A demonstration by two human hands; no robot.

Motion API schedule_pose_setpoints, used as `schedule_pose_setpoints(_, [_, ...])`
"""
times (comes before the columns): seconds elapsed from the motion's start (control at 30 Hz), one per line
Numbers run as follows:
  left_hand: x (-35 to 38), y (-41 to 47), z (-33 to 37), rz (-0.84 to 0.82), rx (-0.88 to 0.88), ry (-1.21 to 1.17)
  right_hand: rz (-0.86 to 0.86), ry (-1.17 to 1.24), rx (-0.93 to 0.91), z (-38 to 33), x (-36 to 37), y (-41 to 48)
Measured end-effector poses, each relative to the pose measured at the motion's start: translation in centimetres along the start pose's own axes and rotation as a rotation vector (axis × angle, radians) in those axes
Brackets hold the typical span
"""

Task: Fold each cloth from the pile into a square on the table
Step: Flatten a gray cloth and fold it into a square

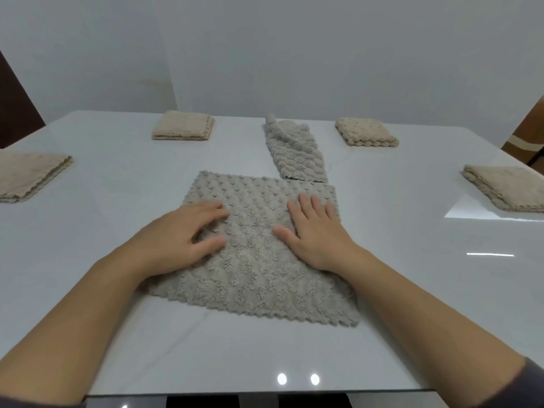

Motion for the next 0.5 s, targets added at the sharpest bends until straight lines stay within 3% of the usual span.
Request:
schedule_pose_setpoints(0.1, [1.3,-0.2,0.3,-0.190,-0.039,0.105,-0.019,-0.019,-0.012,1.3,-0.6,0.3])
schedule_pose_setpoints(0.4, [1.7,0.0,3.1,-0.029,-0.046,0.135,0.034,0.003,-0.112,0.5,-1.3,-0.2])
schedule_pose_setpoints(0.5, [2.4,1.4,3.4,-0.072,-0.054,0.116,-0.029,0.003,-0.131,-0.5,-0.3,-0.9])
Point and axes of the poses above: each hand's wrist, its own y-axis towards the middle knuckle, its own x-axis out of the palm, z = x × y, the point moved 1 cm from there along y, towards the middle knuckle, and after that the axes turned 2 degrees about x, right-handed, at the moved point
